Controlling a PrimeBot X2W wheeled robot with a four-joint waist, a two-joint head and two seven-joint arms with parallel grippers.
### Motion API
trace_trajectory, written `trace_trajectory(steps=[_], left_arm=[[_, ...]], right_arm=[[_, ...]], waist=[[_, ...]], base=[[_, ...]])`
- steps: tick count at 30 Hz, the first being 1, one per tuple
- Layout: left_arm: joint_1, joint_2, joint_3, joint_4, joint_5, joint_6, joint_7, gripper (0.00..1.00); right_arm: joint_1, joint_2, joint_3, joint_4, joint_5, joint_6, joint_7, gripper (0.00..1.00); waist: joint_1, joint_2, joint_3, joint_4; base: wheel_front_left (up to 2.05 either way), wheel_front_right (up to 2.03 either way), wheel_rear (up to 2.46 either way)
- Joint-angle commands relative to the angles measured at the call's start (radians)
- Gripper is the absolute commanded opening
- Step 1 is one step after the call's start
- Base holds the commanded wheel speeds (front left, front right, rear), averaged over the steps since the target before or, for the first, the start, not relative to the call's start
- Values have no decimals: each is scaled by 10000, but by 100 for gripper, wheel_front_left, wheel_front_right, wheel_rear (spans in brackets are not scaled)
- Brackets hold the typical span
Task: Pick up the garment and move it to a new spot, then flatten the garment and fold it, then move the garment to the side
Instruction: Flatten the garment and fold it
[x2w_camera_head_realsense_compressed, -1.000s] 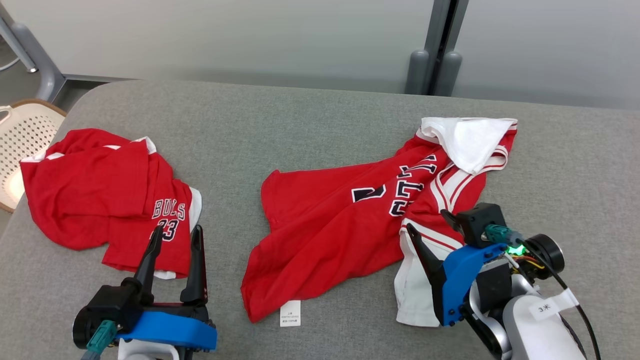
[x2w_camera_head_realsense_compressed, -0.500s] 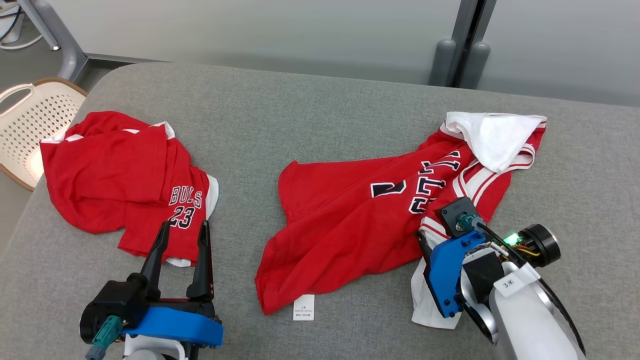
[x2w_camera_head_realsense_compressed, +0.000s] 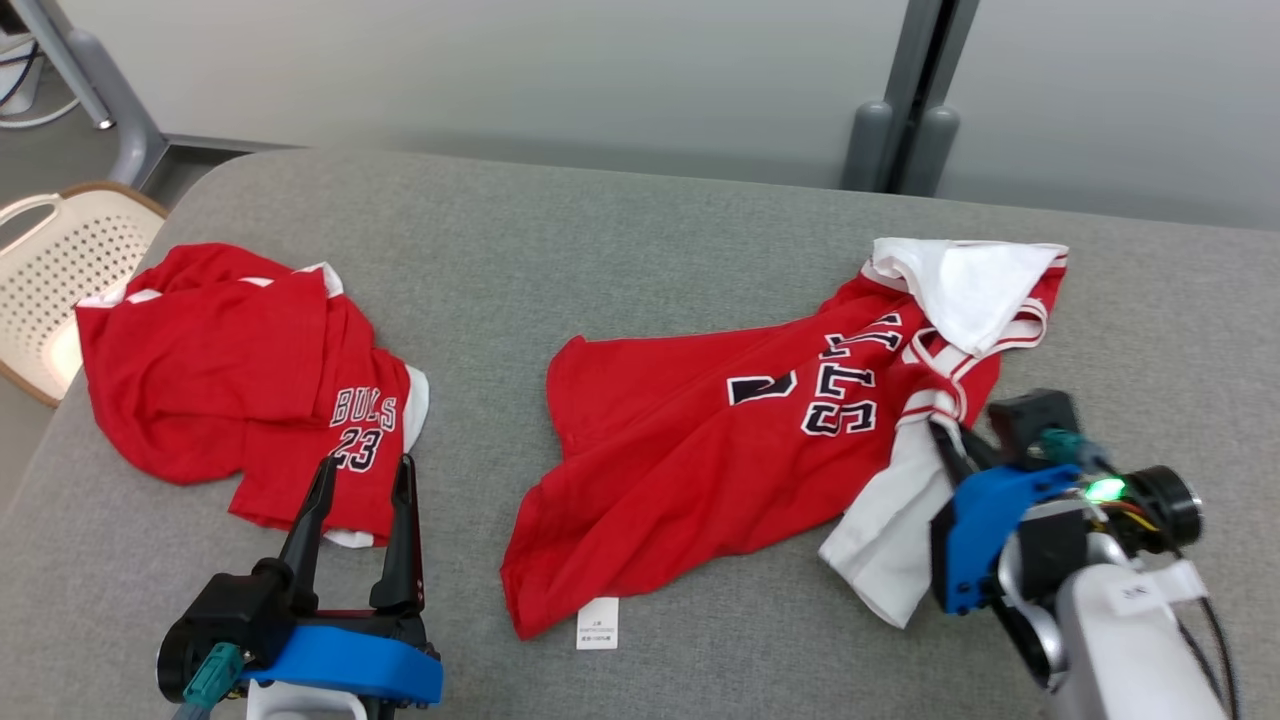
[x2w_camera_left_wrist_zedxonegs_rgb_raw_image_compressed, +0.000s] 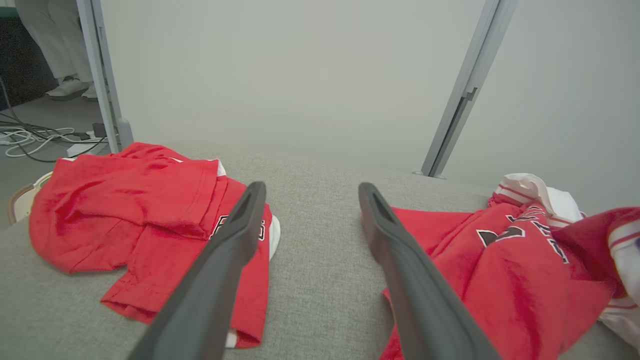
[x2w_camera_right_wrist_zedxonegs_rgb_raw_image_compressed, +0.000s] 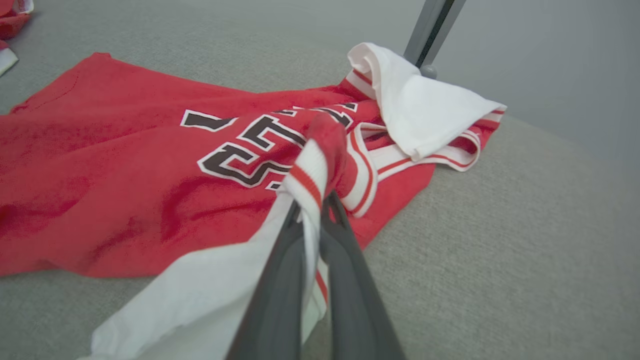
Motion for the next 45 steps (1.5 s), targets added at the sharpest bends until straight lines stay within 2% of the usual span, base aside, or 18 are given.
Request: trace_trajectory(steps=[1,6,10,11,12,16,22,35,45], left_arm=[[61,61,36,-7,23,-53,-26,100],[221,141,85,-28,-15,-57,-26,100],[304,206,139,-50,-48,-29,-26,100],[313,211,132,-55,-53,-22,-26,100],[320,227,143,-64,-64,-19,-26,100],[191,235,109,-90,-64,14,-26,100],[160,258,142,-114,-79,42,-26,100],[618,177,212,29,-94,38,-26,100],[962,232,358,179,-34,29,-26,100]], right_arm=[[238,-24,-261,-312,226,1,-195,0],[1032,-19,-1445,-1422,1374,1,-606,0],[1665,-16,-2282,-1688,2129,1,-836,0],[1778,-16,-2472,-1647,2246,1,-891,37],[1889,-18,-2640,-1566,2308,3,-881,100],[2142,-18,-3237,-1215,2336,3,-1165,100],[2336,-17,-3676,-1228,1718,3,-2110,100],[3303,-19,-2829,-2574,745,1,-3918,100],[3894,-19,-2188,-2935,1056,1,-4449,100]], waist=[[0,-1,-104,-148],[0,-1,-276,-622],[0,-1,-358,-1060],[0,-1,-374,-1149],[0,-1,-388,-1250],[0,-1,-367,-1498],[0,-1,-359,-1662],[0,-1,-731,-1674],[0,-1,-1017,-1749]], base=[[0,0,0],[0,0,0],[0,0,0],[0,0,0],[0,0,0],[0,0,0],[0,0,0],[0,0,0],[0,0,0]])
